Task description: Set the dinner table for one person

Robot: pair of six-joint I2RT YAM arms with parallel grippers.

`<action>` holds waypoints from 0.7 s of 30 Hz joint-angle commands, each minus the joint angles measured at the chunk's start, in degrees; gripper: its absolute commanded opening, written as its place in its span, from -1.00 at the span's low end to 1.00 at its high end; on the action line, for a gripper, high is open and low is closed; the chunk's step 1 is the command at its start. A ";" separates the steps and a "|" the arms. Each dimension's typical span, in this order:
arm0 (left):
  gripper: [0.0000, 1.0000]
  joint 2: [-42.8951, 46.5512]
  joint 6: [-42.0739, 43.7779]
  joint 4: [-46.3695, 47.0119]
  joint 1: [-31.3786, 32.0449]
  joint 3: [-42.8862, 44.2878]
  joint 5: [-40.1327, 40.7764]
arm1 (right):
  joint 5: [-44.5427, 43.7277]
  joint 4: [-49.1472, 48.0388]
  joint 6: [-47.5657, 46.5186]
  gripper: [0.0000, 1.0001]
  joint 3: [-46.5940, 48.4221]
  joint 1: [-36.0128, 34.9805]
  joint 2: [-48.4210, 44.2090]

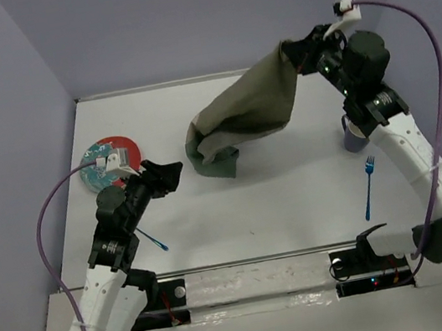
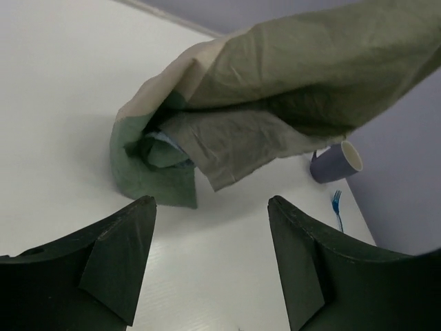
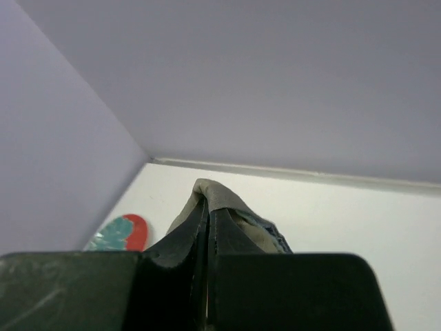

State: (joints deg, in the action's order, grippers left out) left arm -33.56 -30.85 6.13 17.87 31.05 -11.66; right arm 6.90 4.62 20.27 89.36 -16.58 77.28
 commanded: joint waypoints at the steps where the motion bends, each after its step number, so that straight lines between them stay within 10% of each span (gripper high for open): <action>1: 0.49 -2.37 -5.18 0.28 -0.20 -4.67 0.42 | -9.96 -7.06 1.25 -1.00 -21.62 -0.03 -6.32; 8: 0.34 -7.21 -7.99 1.51 8.57 -10.30 4.44 | -12.69 -8.05 6.79 -1.00 -38.80 -0.03 -10.12; 21: 0.16 -18.80 -17.57 5.82 26.94 -15.67 21.84 | -14.72 -7.08 5.57 -1.00 -43.48 -0.03 -15.13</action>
State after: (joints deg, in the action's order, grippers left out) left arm -48.01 -46.02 8.58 40.97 14.37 2.35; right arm -6.02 0.62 25.74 45.95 -16.58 62.81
